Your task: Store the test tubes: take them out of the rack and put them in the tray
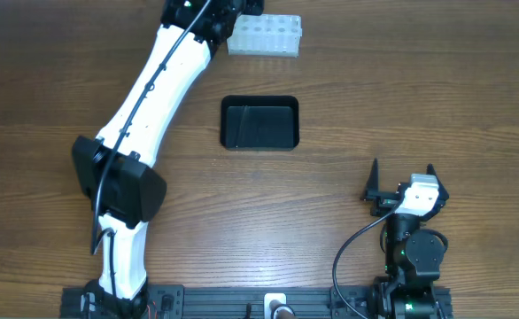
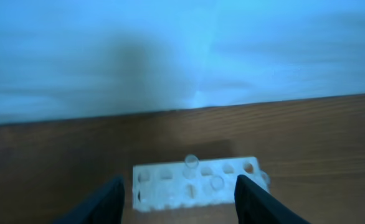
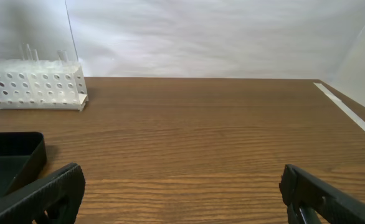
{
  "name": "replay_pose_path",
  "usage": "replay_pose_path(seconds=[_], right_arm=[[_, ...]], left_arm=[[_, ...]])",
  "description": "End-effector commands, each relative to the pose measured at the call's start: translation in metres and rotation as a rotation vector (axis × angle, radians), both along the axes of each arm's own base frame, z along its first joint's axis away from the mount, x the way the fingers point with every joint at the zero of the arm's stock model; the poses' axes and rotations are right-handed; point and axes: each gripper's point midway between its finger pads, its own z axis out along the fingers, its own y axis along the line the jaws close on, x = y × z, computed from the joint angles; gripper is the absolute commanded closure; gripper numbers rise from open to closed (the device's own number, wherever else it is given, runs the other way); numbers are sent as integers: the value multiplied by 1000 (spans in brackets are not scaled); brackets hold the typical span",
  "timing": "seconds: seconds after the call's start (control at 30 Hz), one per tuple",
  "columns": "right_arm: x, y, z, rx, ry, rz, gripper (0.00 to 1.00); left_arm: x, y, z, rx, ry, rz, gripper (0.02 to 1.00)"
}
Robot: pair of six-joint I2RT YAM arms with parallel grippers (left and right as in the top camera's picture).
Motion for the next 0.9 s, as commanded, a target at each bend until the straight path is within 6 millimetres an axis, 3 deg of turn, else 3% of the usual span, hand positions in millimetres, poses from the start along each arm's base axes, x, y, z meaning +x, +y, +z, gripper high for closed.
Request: replay_pose_path(seconds=[0.03, 0.13, 0.37, 0.67, 0.9], right_arm=[[0, 0, -2, 10, 0, 0, 9], [0, 0, -2, 10, 0, 0, 7], [0, 0, -2, 10, 0, 0, 9], [0, 0, -2, 10, 0, 0, 7], [0, 0, -2, 10, 0, 0, 7]], left_arm=[[26, 4, -44, 103, 11, -45, 452], [41, 2, -63, 76, 12, -129, 452], [58, -6, -80, 33, -25, -265, 446], [59, -23, -107, -8, -3, -347, 454], [52, -26, -119, -1, 46, -354, 463]])
